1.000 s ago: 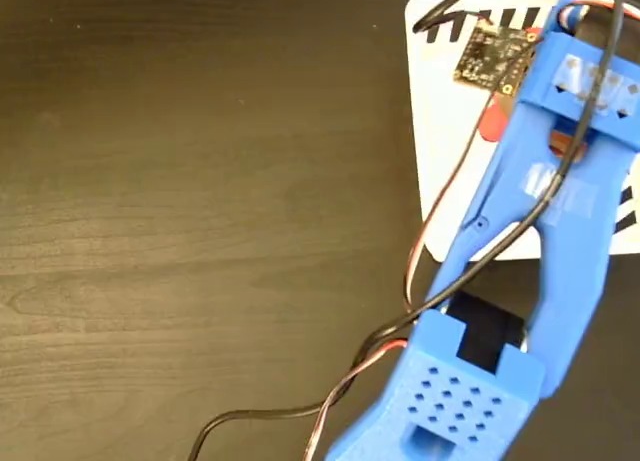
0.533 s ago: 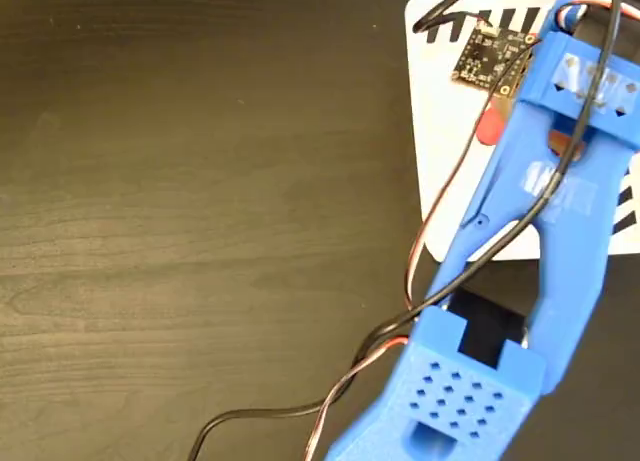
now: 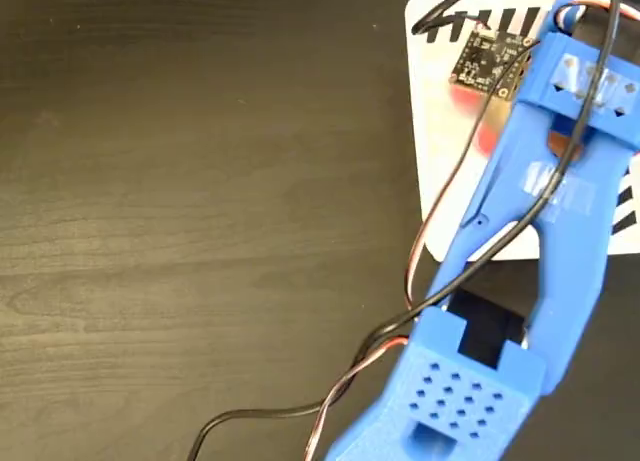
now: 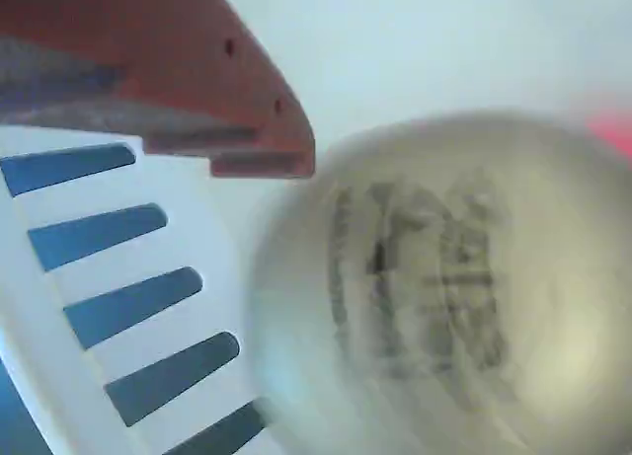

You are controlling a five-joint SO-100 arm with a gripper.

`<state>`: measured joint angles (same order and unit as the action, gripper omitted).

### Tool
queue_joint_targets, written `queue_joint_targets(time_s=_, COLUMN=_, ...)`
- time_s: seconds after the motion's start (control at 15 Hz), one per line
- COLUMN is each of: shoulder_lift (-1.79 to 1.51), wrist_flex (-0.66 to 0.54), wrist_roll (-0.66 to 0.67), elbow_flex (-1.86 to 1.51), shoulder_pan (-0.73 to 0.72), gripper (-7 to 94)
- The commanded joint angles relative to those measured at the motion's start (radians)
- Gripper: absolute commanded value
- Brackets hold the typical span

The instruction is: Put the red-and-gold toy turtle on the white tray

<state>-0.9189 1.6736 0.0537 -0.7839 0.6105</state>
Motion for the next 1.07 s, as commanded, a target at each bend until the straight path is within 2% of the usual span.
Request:
queue_joint_targets(time_s=0.0, shoulder_lift=-0.046, wrist_flex=0.006, wrist_roll=0.015, elbow_flex=0.003, shoulder_pan=0.009, gripper=58)
queue_joint_targets(time_s=0.33, shoulder_lift=-0.048, wrist_flex=0.006, wrist_roll=0.014, elbow_flex=0.002, shoulder_pan=0.008, gripper=58)
queue_joint_targets(time_s=0.4, shoulder_lift=-0.049, wrist_flex=0.005, wrist_roll=0.014, elbow_flex=0.002, shoulder_pan=0.008, gripper=49)
queue_joint_targets(time_s=0.53, shoulder_lift=-0.052, wrist_flex=0.0, wrist_roll=0.005, elbow_flex=0.002, shoulder_pan=0.008, gripper=12)
queue_joint_targets(time_s=0.6, shoulder_lift=-0.052, wrist_flex=-0.006, wrist_roll=0.003, elbow_flex=0.002, shoulder_pan=0.006, gripper=3)
queue_joint_targets(time_s=0.67, shoulder_lift=-0.055, wrist_flex=-0.009, wrist_roll=0.005, elbow_flex=0.002, shoulder_pan=0.006, gripper=0)
queue_joint_targets(time_s=0.8, shoulder_lift=-0.08, wrist_flex=-0.037, wrist_roll=-0.018, elbow_flex=0.0, shoulder_pan=0.006, gripper=0)
queue_joint_targets(time_s=1.0, shoulder_lift=-0.241, wrist_flex=-0.153, wrist_roll=-0.091, elbow_flex=-0.058, shoulder_pan=-0.025, gripper=0)
